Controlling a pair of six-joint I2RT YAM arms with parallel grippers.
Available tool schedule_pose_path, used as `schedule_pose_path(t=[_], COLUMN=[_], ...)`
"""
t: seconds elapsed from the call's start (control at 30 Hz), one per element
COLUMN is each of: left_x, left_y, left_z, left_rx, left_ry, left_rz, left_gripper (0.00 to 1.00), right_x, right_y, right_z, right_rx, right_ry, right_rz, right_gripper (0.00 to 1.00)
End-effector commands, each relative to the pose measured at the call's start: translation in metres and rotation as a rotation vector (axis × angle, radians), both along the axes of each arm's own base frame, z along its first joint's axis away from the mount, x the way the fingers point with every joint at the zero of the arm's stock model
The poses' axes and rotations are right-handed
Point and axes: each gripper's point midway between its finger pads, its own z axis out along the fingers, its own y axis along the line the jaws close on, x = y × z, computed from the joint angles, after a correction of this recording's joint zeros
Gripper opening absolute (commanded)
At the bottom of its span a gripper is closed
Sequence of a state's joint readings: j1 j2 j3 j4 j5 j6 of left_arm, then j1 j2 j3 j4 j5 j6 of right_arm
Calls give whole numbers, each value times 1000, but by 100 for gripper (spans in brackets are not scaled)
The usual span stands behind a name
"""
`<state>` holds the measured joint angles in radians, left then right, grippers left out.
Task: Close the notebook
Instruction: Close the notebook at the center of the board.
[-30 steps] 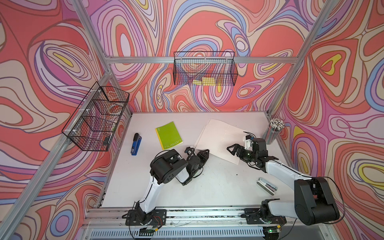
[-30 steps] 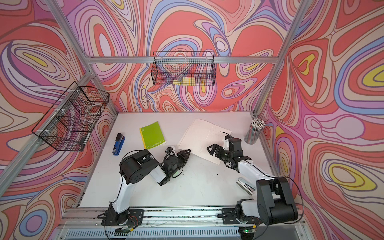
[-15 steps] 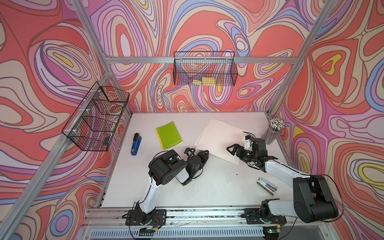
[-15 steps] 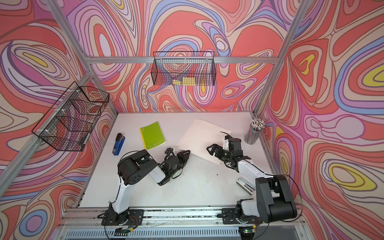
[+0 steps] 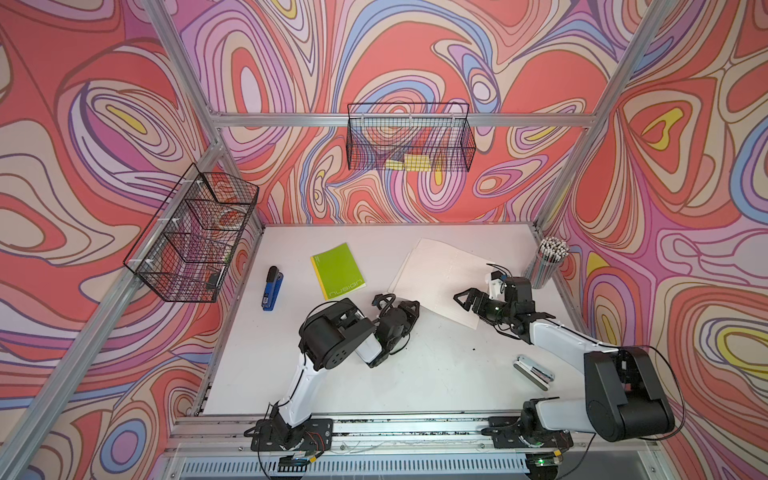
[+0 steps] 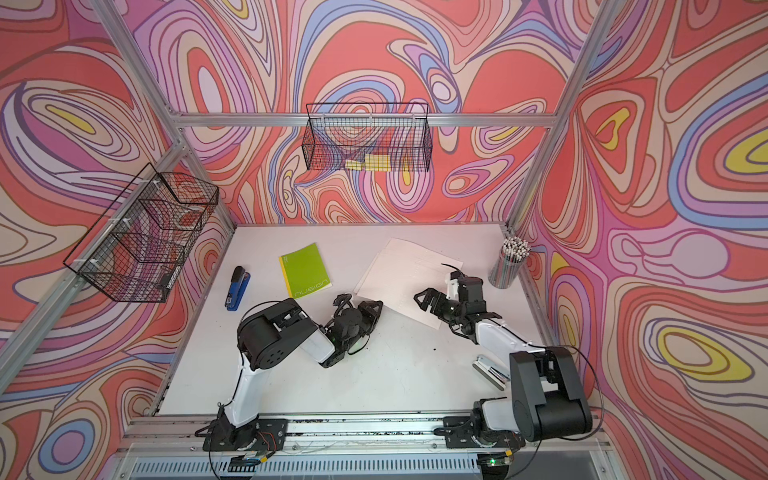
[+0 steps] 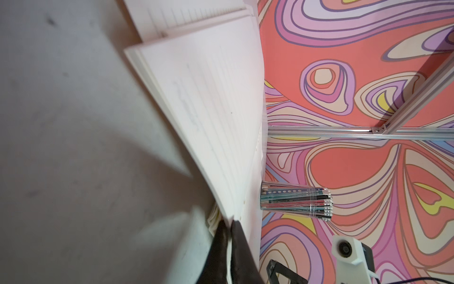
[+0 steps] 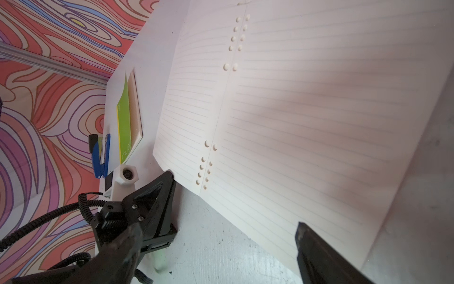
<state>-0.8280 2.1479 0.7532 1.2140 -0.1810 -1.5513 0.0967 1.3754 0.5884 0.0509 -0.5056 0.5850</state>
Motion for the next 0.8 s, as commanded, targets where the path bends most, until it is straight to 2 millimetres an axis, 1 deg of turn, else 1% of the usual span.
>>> schedule_pose_path(t=[0.0,0.27,0.43,0.63,0.7,0.77], left_x=[-22,-27,-31,-44,-54,-60], left_y=[26,31,39,61,76,87], left_z=[-72,-66,-60,-55,-59,-60], left_rx=[203,212,199,199,210,211], left_ry=[159,140,125,114,123,119], left_rz=[14,8,16,51,65,86], left_gripper=[0,0,0,0,0,0], right_x=[-2,-4,-3,-3,-4,-4], right_y=[-2,-2,-1,2,2,3], right_z=[-6,-8,-5,-3,-2,0], right_rx=[-2,5,14,37,43,52], right_ry=[0,2,-3,-7,-8,-12], right_rz=[7,6,6,8,8,11], right_gripper=[98,99,98,98,98,98])
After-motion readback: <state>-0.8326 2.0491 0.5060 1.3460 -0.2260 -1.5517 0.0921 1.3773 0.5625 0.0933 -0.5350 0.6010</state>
